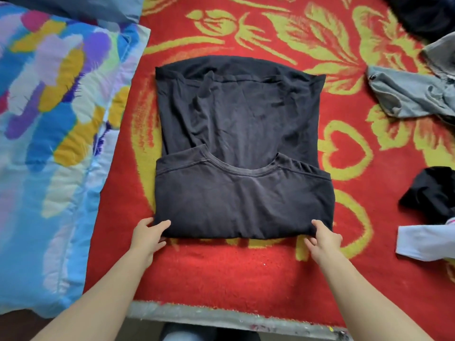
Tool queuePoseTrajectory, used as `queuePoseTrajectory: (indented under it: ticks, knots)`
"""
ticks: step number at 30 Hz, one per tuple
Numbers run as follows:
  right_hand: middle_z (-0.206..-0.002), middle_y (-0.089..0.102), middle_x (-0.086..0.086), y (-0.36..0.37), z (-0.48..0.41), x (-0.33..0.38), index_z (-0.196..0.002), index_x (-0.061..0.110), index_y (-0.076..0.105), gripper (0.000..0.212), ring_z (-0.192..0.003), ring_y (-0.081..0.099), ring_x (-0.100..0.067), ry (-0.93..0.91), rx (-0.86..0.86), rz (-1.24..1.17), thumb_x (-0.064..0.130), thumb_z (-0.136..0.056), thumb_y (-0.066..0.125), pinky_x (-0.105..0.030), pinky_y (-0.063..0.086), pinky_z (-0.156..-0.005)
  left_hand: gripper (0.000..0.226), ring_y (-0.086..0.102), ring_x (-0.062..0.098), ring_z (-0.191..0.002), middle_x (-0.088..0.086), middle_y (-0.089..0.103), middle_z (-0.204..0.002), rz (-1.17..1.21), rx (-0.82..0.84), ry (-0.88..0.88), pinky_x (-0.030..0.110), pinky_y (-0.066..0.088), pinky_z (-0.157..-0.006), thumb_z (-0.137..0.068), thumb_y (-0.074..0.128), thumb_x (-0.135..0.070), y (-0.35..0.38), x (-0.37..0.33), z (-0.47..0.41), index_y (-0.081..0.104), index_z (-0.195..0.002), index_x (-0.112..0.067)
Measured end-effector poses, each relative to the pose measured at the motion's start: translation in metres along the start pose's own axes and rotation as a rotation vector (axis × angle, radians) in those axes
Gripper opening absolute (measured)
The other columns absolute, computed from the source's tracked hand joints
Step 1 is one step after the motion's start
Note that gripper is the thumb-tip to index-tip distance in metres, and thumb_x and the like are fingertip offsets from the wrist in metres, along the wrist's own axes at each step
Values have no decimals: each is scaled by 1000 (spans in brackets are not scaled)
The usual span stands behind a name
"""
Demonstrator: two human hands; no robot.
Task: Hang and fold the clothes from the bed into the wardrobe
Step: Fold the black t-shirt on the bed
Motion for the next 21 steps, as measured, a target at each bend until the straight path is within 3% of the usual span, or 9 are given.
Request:
queuePoseTrajectory:
  ticks: [1, 3, 5, 8, 10, 13, 17, 21]
  knots:
    - [-137, 45, -10, 2, -3, 0, -138, 8, 32, 63, -116, 52, -29, 37, -41, -71, 4, -83, 63, -34, 46, -75, 35, 58, 29, -101, 12, 58, -118, 57, 6, -31, 38, 46, -81, -89, 60, -6, 0, -1, -4, 51, -123, -2]
    - [-115, 57, -8, 5, -8, -1, -117, 7, 50, 38, -87, 60, -22, 96, -65, -112, 3, -82, 62, -27, 43, -54, 11, 59, 23, -88, 12, 62, -100, 194, 37, -110, 36, 46, -76, -88, 56, 1, 4, -5, -8, 59, -97, -4]
    - [-84, 57, -4, 2, -10, 0, -86, 12, 53, 13, -54, 49, -13, 116, -35, -102, 3, -81, 60, -15, 31, -35, 14, 55, 18, -75, 9, 59, -84, 294, 53, -172, 30, 44, -66, -87, 54, 5, 6, -7, -6, 54, -81, -7]
    - [-69, 50, 0, -8, -15, 3, -73, 16, 47, 19, -26, 36, -5, 113, 29, -104, 2, -80, 58, -7, 24, -31, 14, 50, 15, -68, 9, 55, -77, 276, 59, -185, 26, 40, -59, -87, 53, 2, 6, -7, 0, 51, -78, -8]
    - [-64, 53, -1, -18, -14, 9, -72, 15, 46, 19, -22, 33, -4, 109, 41, -102, 0, -79, 56, -7, 25, -31, 12, 49, 15, -66, 9, 54, -77, 263, 39, -190, 22, 41, -49, -87, 51, 1, -1, -3, 6, 52, -79, -8]
    - [-34, 44, 0, -36, -8, 10, -67, 13, 40, 21, -17, 28, -5, 145, -8, -25, -2, -75, 52, -5, 27, -32, 13, 46, 16, -55, 9, 50, -71, 219, 19, -221, 11, 28, -31, -86, 48, 1, -18, 10, 20, 49, -77, -8]
    - [-25, 36, 2, -66, 10, 9, -67, 15, 39, 21, -16, 25, -6, 216, -3, 138, -1, -70, 52, -9, 32, -32, 21, 36, 8, -26, 2, 39, -40, 263, 52, -328, 7, 20, -28, -83, 41, 2, -34, 33, 50, 37, -69, -12]
    - [-30, 38, -1, -58, 37, 54, -64, 12, 40, 21, -15, 23, -5, 118, 36, 212, -3, -74, 51, -10, 28, -41, 20, 36, 8, -23, 2, 39, -41, 446, 36, -400, 7, 24, -28, -83, 39, 0, -28, 12, 78, 37, -68, -13]
Point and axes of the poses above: each hand's wrist, its own z-axis away from the middle knuckle, its own y-axis out of the palm, x = y × z, the point moved 4 cm from there along -z, towards the middle knuckle
